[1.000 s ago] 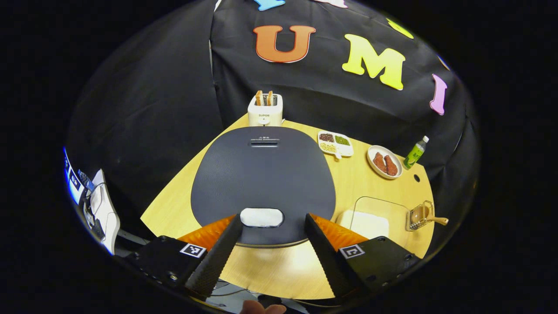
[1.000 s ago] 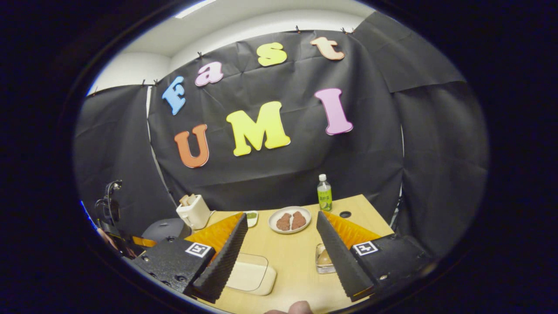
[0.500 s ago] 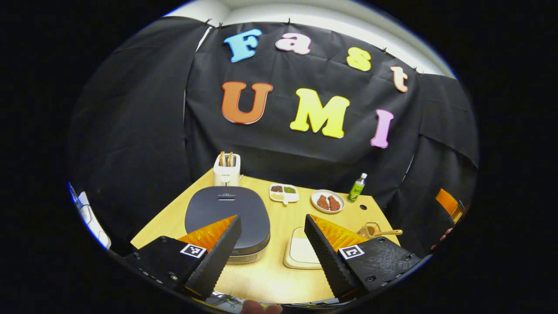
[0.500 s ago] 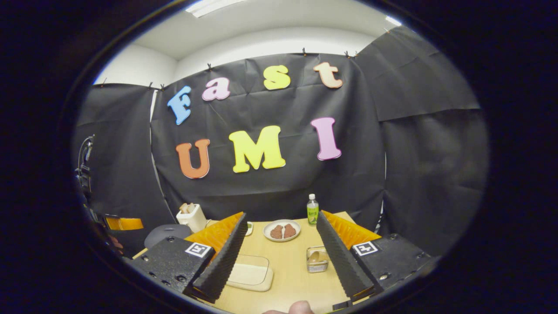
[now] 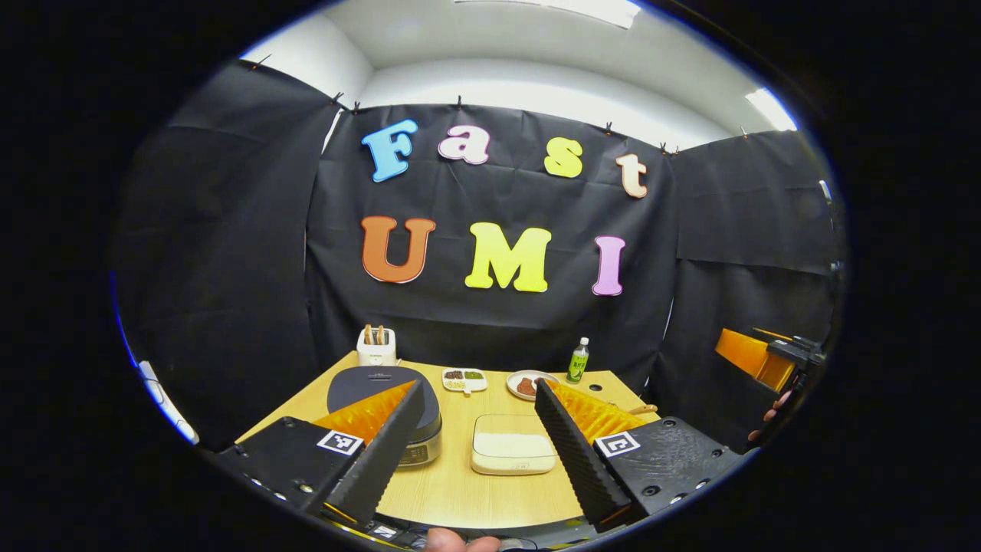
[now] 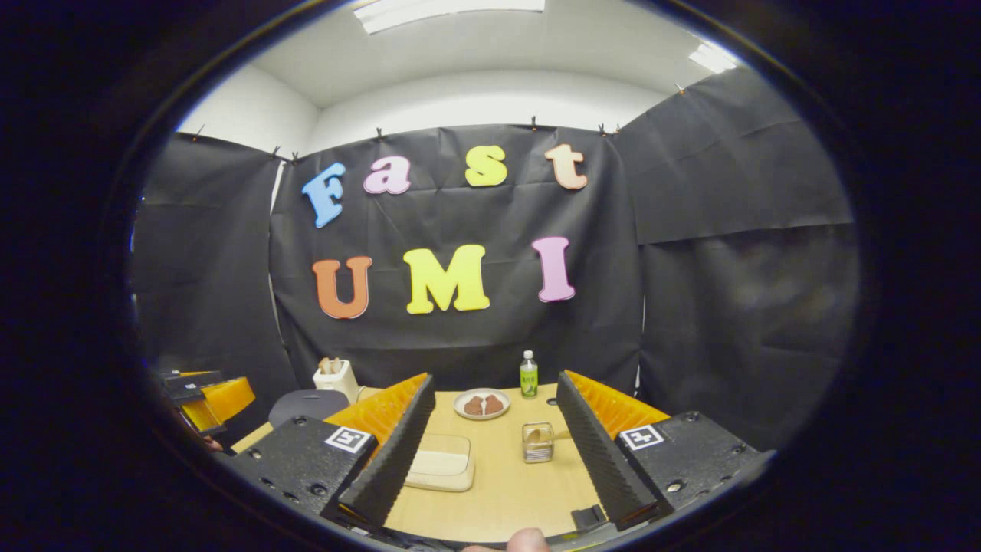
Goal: Close the left gripper, press the button to open the rice cooker; take a wooden spoon from the chopstick holder with the right hand, scoop a spoonful of rice and pour it into the rice cooker, then put the wooden spoon back into the chopstick holder.
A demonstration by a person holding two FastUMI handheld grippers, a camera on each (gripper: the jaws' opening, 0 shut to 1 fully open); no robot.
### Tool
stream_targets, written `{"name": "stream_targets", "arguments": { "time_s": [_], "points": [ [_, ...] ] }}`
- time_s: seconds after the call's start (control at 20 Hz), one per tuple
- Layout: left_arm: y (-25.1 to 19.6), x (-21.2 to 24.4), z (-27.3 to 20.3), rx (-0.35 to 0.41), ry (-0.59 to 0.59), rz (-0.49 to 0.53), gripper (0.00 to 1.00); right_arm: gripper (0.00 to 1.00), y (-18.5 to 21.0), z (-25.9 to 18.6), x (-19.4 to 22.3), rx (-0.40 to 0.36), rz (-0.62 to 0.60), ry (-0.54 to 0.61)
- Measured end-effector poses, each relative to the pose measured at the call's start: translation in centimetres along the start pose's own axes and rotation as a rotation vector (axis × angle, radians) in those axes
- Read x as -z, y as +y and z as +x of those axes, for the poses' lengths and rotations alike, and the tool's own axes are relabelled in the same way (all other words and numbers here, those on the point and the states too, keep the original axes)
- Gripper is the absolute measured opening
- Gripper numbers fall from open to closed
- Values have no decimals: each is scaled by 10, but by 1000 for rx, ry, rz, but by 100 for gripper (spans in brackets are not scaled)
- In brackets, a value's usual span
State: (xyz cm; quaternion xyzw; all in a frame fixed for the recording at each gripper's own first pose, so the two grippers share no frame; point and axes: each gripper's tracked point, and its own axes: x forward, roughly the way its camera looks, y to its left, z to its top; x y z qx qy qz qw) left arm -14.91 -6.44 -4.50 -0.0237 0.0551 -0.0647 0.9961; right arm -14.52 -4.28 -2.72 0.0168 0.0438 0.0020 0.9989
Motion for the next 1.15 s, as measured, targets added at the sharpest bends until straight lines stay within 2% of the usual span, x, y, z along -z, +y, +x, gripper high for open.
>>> {"name": "stream_targets", "arguments": {
  "time_s": [0.2, 0.6, 0.95, 1.1, 1.15],
  "points": [
    [2, -7, -15, -23, -35, 23, 95, 99, 14, -16, 2, -4, -12, -15],
    [18, -17, -11, -48, -64, 35, 95, 99, 50, -11, 14, -52, -17, -11],
    [34, -17, -7, -76, -59, 40, 95, 99, 51, -2, 19, -30, -8, 3],
    [41, -14, -1, -97, -61, 78, 95, 99, 53, -1, 24, -34, -21, 17],
    [38, -13, 0, -90, -57, 80, 84, 100, 54, -1, 24, -38, -18, 18]
  ]
}}
